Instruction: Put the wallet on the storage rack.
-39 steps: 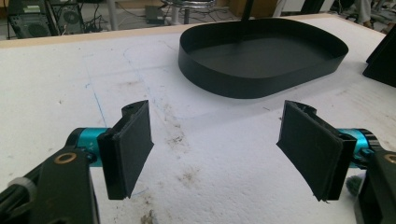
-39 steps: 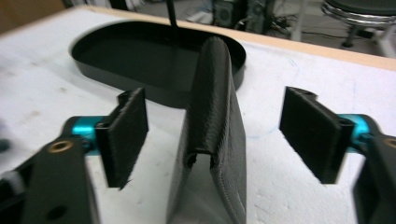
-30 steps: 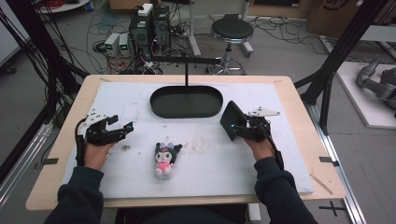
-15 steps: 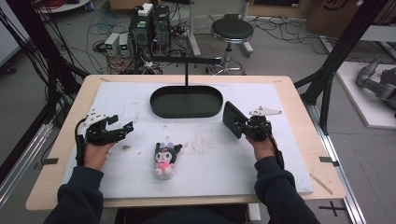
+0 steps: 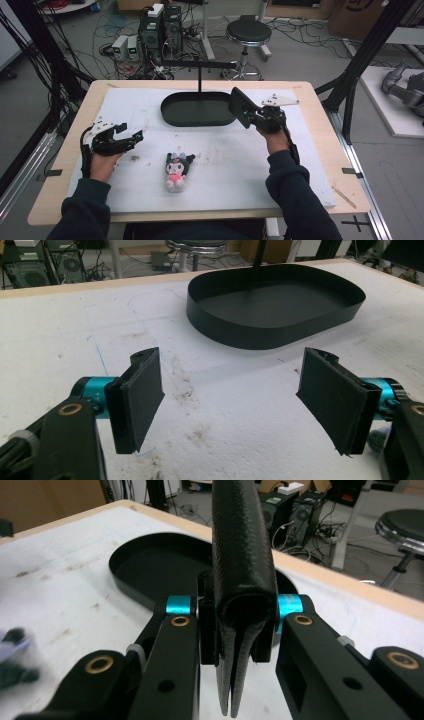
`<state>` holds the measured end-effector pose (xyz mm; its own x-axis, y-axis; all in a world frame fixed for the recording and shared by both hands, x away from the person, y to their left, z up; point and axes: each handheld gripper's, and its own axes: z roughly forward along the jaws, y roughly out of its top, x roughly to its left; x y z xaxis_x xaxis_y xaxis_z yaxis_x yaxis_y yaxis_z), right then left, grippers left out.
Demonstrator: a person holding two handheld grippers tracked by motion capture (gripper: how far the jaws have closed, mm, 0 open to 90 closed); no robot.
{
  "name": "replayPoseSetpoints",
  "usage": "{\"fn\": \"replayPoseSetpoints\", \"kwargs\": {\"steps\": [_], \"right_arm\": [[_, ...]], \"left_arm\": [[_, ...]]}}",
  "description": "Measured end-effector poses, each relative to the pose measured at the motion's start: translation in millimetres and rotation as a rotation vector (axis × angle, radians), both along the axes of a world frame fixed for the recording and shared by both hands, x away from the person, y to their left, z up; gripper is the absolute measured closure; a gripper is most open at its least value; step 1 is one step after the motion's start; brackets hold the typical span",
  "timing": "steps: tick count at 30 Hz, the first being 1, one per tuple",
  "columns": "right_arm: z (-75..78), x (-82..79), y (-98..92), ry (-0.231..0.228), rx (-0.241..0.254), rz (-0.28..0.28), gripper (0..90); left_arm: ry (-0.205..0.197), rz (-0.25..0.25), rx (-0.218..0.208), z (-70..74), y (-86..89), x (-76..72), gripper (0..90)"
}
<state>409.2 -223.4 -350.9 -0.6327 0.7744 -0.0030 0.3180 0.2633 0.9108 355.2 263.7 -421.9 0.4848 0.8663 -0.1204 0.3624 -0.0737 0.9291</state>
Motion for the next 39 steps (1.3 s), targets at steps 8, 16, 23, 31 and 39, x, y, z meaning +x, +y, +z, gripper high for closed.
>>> {"fn": "replayPoseSetpoints", "kwargs": {"steps": [8, 16, 23, 31, 39], "right_arm": [[3.4, 36.8, 25.0, 0.034, 0.003, -0.023, 79.2], [-8.9, 61.7, 50.4, 0.050, -0.077, -0.043, 79.2], [-28.9, 85.6, 80.8, 0.040, -0.210, -0.078, 79.2], [-44.9, 97.6, 89.6, 0.036, -0.251, -0.129, 79.2], [-56.5, 100.4, 103.0, 0.030, -0.229, -0.143, 72.1]], "left_arm": [[0.004, 0.006, 0.001, -0.5, 0.8, 0.5, 25.4], [0.005, 0.004, -0.003, -0.7, 1.5, 0.8, 25.5], [0.004, 0.005, -0.009, -0.7, 1.9, 0.7, 25.4], [0.007, 0.000, -0.013, -1.0, 2.8, 1.1, 25.5], [0.009, -0.006, -0.016, -1.1, 2.6, 1.3, 25.5]]}}
